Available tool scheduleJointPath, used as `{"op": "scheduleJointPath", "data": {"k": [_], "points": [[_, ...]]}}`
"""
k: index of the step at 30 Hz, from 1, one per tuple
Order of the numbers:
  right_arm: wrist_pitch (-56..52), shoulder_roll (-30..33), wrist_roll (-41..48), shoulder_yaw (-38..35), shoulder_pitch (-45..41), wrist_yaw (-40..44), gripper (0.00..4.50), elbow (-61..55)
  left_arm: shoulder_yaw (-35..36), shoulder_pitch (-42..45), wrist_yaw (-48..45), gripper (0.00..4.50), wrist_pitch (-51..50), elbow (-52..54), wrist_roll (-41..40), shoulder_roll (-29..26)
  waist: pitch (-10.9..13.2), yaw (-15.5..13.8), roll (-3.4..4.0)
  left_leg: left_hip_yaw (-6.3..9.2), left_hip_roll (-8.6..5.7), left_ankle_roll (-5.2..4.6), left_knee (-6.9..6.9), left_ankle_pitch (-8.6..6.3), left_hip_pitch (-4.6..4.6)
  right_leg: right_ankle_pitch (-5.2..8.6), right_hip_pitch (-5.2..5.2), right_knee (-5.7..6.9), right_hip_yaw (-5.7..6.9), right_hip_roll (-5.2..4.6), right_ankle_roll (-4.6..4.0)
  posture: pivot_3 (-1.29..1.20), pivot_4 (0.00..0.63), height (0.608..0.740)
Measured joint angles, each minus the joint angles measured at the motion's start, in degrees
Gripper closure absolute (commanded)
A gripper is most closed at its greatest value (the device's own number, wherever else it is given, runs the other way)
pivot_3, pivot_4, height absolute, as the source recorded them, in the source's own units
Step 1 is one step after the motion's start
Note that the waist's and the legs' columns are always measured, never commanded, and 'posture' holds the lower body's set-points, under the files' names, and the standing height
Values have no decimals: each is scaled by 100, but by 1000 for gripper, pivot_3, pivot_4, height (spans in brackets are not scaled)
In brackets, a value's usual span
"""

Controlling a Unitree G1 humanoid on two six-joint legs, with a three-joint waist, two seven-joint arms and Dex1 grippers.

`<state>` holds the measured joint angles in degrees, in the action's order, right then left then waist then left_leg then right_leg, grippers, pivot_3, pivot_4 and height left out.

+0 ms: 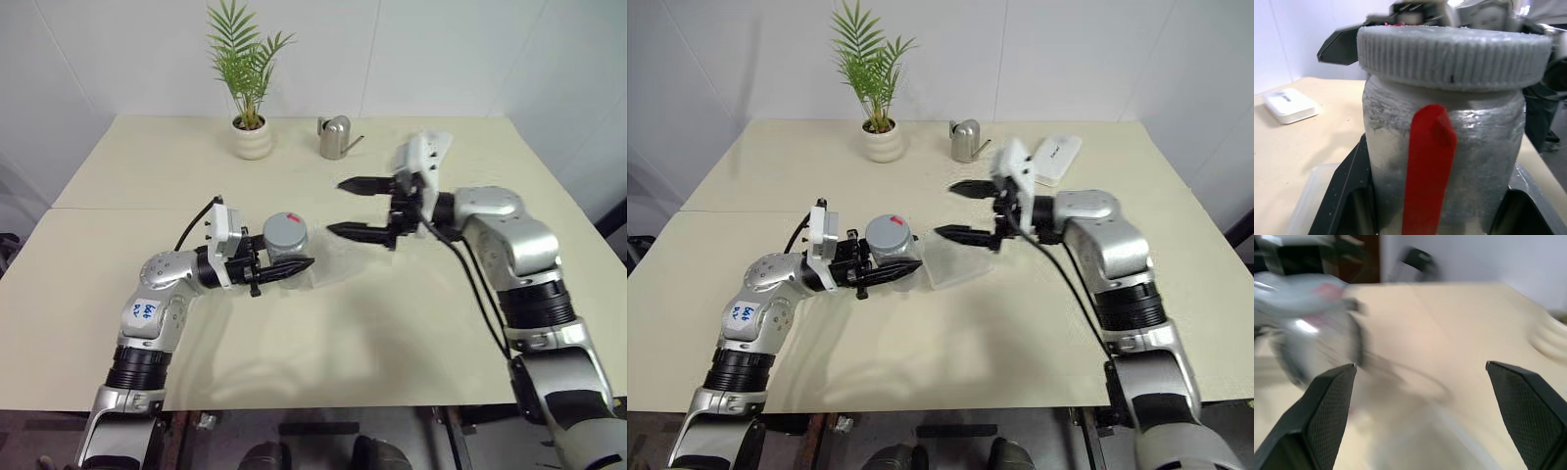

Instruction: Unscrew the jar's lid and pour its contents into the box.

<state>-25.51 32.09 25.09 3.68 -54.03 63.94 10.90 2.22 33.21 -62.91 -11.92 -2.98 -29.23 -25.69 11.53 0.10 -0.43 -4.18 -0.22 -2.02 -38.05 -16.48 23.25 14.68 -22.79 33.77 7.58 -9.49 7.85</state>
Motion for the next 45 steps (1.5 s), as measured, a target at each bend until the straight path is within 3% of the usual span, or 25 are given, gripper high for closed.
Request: {"op": "scheduleJointPath", "data": {"k": [8, 12, 17, 24, 35, 45], "points": [[-609, -145, 476, -151, 77, 201, 51, -636, 2, -29, 21, 2573, 0, 1, 22, -72, 0, 48, 1, -5, 4, 1, 0, 0, -3, 0, -1, 3, -3, 2, 0, 0, 150, 740], [-1460, -670, 973, 19, 40, -238, 51, -1444, -4, -31, 31, 2573, 0, 7, 23, -72, 0, 23, 1, 0, 4, 2, -2, -1, -3, 0, -1, 4, -2, 1, -1, 0, 150, 740], [-1943, -1028, 945, 360, -246, -794, 51, -1801, -11, -81, 30, 2573, -15, 8, 32, -121, 0, -1, 1, 3, 2, 3, -2, -1, -2, -1, -2, 4, -2, 1, -1, 0, 150, 740], [-1610, -1154, 320, 891, -366, -1022, 51, -1575, -66, -78, 37, 2573, -47, 8, 32, -110, 0, 16, 0, -1, 2, 3, 0, -2, -1, -1, -4, 4, -2, 1, -1, 0, 150, 740], [-1333, -1312, 190, 927, -366, -964, 51, -1279, -87, -78, 77, 2573, -72, 8, 32, -109, 0, 14, 0, -2, 2, 3, -1, -2, -1, -1, -4, 4, -2, 1, -1, 0, 150, 740], [-814, -787, 314, 713, -186, -214, 51, -918, -80, -86, 227, 2573, -119, 3, 42, -114, 0, 15, 0, -4, 2, 1, -1, -3, -2, -1, -4, 4, -2, 1, -1, 0, 150, 740]]}}
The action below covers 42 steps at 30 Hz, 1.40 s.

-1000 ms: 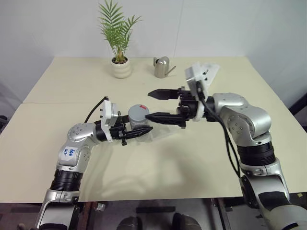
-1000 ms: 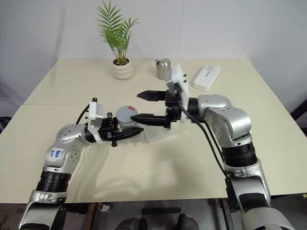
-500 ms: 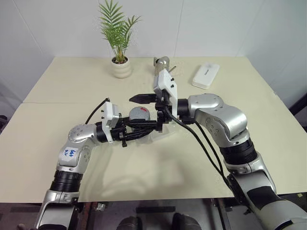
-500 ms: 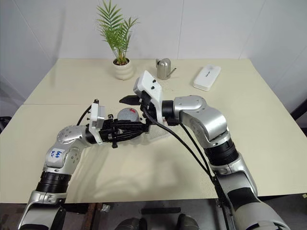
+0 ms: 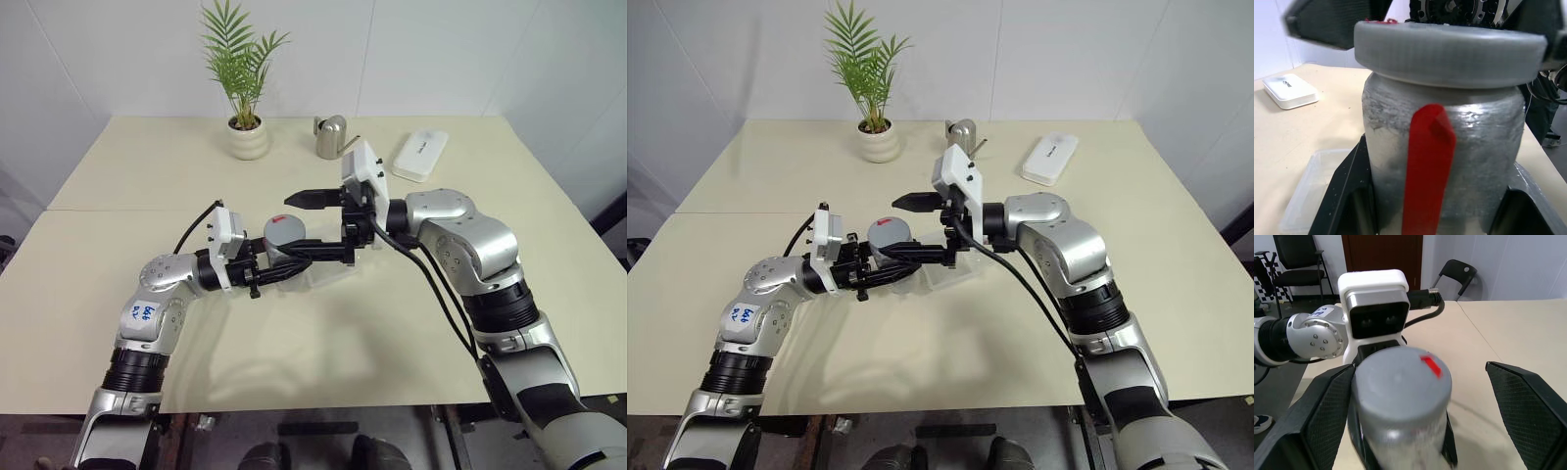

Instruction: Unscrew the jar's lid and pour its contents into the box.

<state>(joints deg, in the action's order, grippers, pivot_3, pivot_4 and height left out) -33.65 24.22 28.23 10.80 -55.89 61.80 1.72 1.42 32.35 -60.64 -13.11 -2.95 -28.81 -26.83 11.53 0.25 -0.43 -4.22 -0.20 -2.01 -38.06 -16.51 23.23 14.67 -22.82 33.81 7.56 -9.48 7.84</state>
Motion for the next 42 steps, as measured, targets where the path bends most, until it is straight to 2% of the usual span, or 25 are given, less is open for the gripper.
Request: {"op": "scheduleJointPath", "data": {"k": [10, 16, 22, 28, 39, 42], "points": [[-13, 694, -43, -449, 284, 318, 51, 344, 32, -158, -106, 2573, 13, 118, -3, -58, 0, -8, 0, -2, 0, 0, 0, 0, 0, 0, 0, -2, -1, 0, 0, 0, 150, 740], [-309, 866, 404, -628, 367, 824, 51, 251, 33, -158, -109, 2573, 13, 191, -3, -92, 0, -6, 0, -1, 1, 0, 0, 0, 0, 0, 1, -2, -1, 0, 0, 0, 150, 740], [-657, 286, 578, -623, 94, 401, 51, 11, 29, -159, -103, 2573, 5, 204, -3, -107, 0, 9, 0, 0, 4, 1, -1, 0, -3, -1, 0, 2, -1, 1, -1, 0, 150, 740], [-952, -200, 489, -114, 29, -25, 51, -380, -21, -161, -114, 2573, -5, 219, -3, -97, 0, -20, 0, 3, 0, 1, -1, -1, 1, -1, 0, -2, 0, -1, -1, 0, 150, 740], [-855, -334, 382, 7, 70, -254, 51, -452, -26, -161, -92, 2573, -11, 219, -3, -66, 0, -1, 0, 0, 1, 0, -1, -1, 0, -1, 0, 0, -1, 0, -1, 0, 150, 740], [-771, -360, 382, -8, 90, -280, 675, -451, -27, -161, -79, 2573, -11, 219, -4, -54, 0, -1, 0, 0, 1, 0, -1, -1, 0, -1, 0, 0, 0, 0, -1, 0, 150, 740]]}}
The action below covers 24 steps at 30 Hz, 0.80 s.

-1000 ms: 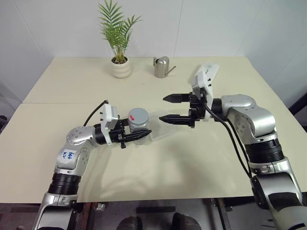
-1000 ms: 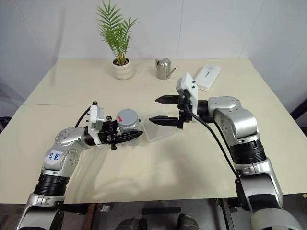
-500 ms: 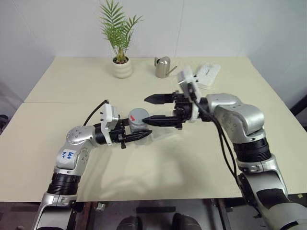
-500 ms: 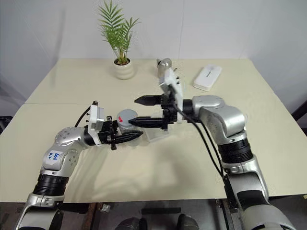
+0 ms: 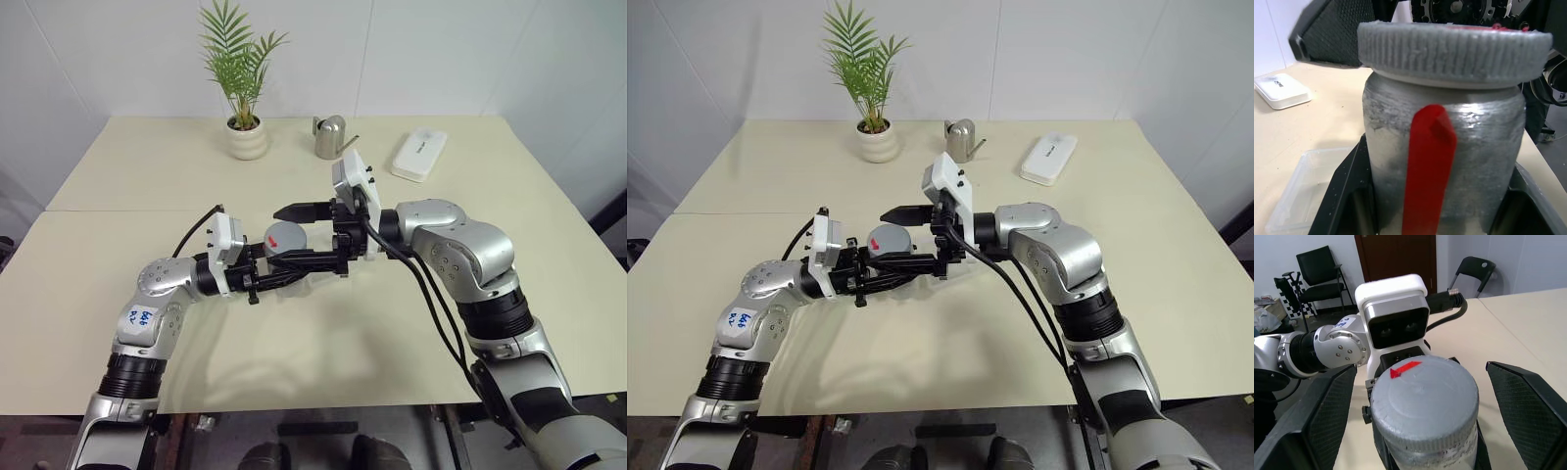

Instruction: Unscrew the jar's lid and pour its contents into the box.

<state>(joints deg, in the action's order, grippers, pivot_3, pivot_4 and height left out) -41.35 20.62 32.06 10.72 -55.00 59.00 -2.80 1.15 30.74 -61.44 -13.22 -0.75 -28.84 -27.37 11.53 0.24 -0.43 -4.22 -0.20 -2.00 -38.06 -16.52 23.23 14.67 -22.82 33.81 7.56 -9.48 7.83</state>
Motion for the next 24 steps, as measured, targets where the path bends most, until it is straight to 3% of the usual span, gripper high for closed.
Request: {"op": "scheduleJointPath", "data": {"k": [4, 11, 15, 19, 24], "points": [[20, -60, 11, -15, 36, -33, 1953, 1, 7, 1, 6, 2573, 9, 5, -3, 10, 0, 0, 0, 0, 0, 0, 0, 0, 0, 0, 0, 0, 0, 0, 0, 0, 150, 740], [-48, -183, 193, -184, 136, -140, 1953, 12, 12, 8, 19, 2573, 9, 16, -35, 23, 0, 0, 0, 0, 0, 0, 0, 0, 0, 0, 0, 0, 0, 0, 0, 0, 150, 740], [-259, -339, 660, -833, 135, -488, 1953, 203, 17, 2, 64, 2573, 9, 44, -30, 25, 0, -20, 0, 1, -2, 0, 0, 0, 0, 0, 1, 0, 0, 0, 0, 0, 150, 740], [-81, 91, 639, -1384, 307, -631, 1953, 406, 7, -72, 58, 2573, 5, 32, -23, 14, -2, -22, -4, 1, -1, -2, 2, -2, 0, 0, 1, -2, 1, -1, 0, 0, 150, 740], [1238, 852, -332, -1453, 1590, -573, 1953, 925, 23, -81, 66, 2573, 6, 20, -19, -4, -3, -22, -5, -41, -3, -6, 6, -4, 1, 0, 1, -11, 0, -1, 0, 0, 150, 740]]}}
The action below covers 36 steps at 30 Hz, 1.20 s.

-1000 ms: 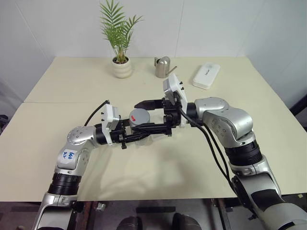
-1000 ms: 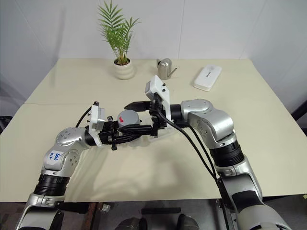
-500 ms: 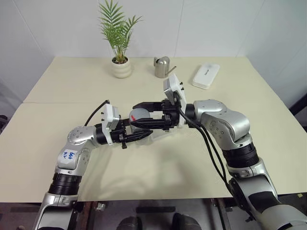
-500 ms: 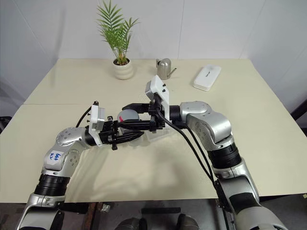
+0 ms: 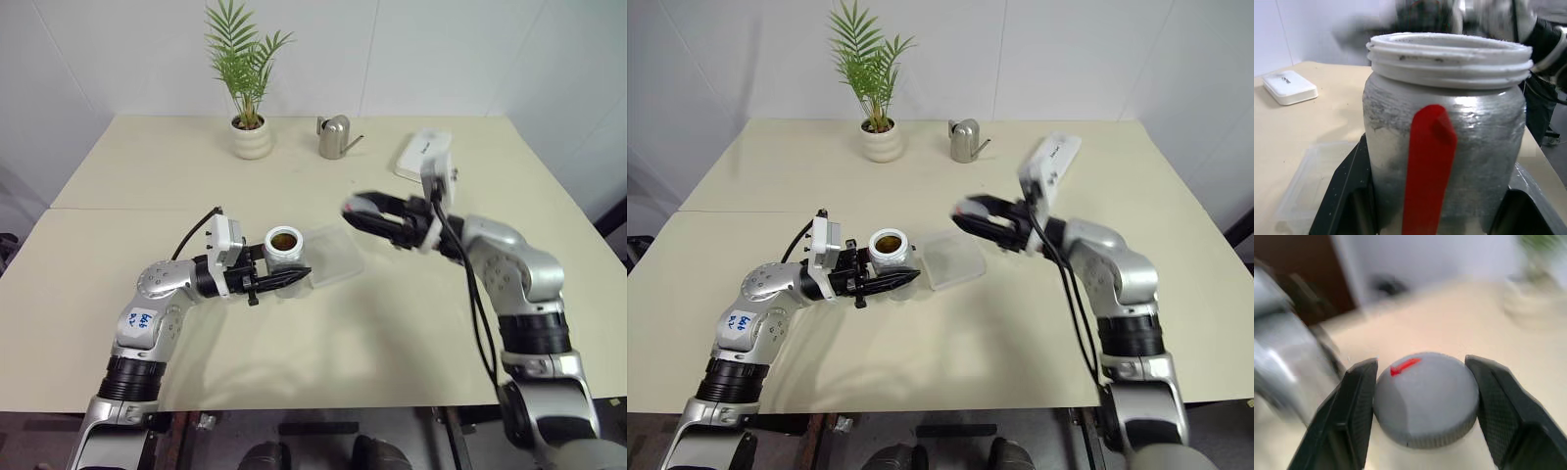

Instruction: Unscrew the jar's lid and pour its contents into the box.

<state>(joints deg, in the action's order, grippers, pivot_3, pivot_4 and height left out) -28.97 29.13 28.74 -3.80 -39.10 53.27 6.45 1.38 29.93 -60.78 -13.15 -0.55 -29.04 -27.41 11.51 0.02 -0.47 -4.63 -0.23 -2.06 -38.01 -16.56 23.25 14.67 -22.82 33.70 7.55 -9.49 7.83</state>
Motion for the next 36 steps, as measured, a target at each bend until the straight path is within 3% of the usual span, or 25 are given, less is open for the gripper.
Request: {"op": "scheduleJointPath", "data": {"k": [5, 9, 15, 20, 26, 33, 36], "points": [[1347, 206, -781, -300, 900, -353, 1953, 814, 48, -2, 5, 2573, 0, -24, -4, -13, 0, 39, 0, -33, 6, 1, 0, 0, -14, 0, 0, 9, -11, 0, 0, 0, 150, 740], [1786, 174, -956, -554, 1330, -730, 1953, 1274, 96, 12, -4, 2573, -2, -53, -16, -15, 0, 35, 0, -34, 10, 3, -3, 3, -17, -3, 1, 13, -15, 1, -5, 0, 150, 740], [2003, 83, -890, -809, 1555, -964, 46, 1370, 92, 271, -61, 2573, -88, -294, -15, -13, 0, 19, 0, -18, 10, 1, -6, 4, -18, -8, 1, 12, -21, 1, -8, 0, 150, 740], [1558, 243, -493, -945, 1764, -835, 46, 611, 93, 535, -70, 2573, -209, -536, -25, 3, 1, 0, 2, 10, 8, 0, -6, 4, -15, -8, 1, 8, -20, 1, -6, 0, 150, 740], [406, 1353, 198, -1015, 1814, -219, 46, -1087, 26, 1364, -188, 2573, -239, -1476, 193, -44, 1, -25, 3, 18, 8, -1, -12, 4, -13, -9, 3, 10, -13, 1, -6, 0, 150, 740], [-203, 1837, 520, -993, 1526, 64, 46, -1928, -630, 2526, 256, 2573, 856, -2923, 1660, -1, 2, -102, 1, 13, 5, -6, -9, 1, -8, -11, 4, -5, -10, 1, -3, 0, 150, 740], [-264, 1834, 540, -991, 1563, 2, 46, -2073, -1093, 2791, 937, 2573, 2049, -3361, 2736, -18, 2, -148, 0, -5, 3, -7, -6, -2, -1, -12, 3, -16, -4, 1, -3, 0, 150, 740]]}}
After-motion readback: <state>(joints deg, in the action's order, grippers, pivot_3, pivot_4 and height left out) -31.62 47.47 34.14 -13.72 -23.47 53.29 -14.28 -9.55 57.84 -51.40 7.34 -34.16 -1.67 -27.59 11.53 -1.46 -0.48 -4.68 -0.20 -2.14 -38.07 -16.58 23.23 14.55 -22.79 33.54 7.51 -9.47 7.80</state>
